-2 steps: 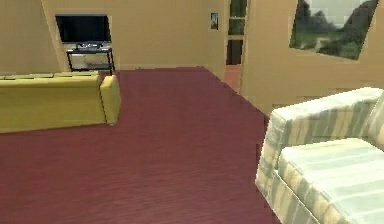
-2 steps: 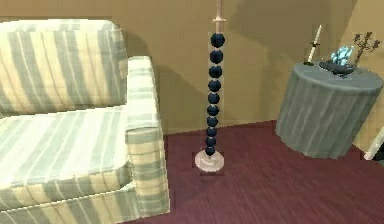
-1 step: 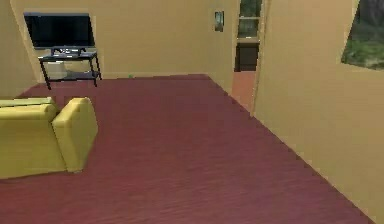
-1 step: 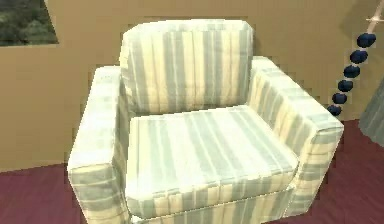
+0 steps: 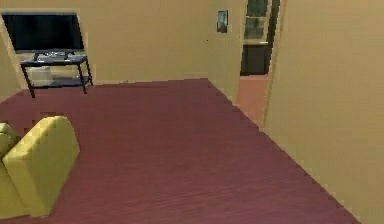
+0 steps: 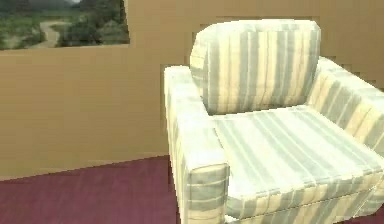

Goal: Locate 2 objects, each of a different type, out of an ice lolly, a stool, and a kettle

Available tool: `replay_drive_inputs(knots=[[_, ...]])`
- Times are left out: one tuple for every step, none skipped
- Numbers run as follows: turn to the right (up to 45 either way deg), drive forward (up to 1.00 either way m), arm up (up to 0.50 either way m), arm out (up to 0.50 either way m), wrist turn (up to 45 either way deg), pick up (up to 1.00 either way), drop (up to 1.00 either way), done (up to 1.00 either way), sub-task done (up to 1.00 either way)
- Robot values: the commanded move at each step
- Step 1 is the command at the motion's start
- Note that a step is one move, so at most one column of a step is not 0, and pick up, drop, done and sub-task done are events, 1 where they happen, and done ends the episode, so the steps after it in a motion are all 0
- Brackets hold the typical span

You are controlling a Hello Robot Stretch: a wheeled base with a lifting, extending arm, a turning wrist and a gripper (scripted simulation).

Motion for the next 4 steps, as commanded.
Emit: replay_drive_inputs(knots=[[45.0,0.0,0.0,0.0,0.0,0.0,0.0,0.0,0.0],[3.0,0.0,0.0,0.0,0.0,0.0,0.0,0.0,0.0],[0.0,0.15,0.0,0.0,0.0,0.0,0.0,0.0,0.0],[-36.0,0.0,0.0,0.0,0.0,0.0,0.0,0.0,0.0]])
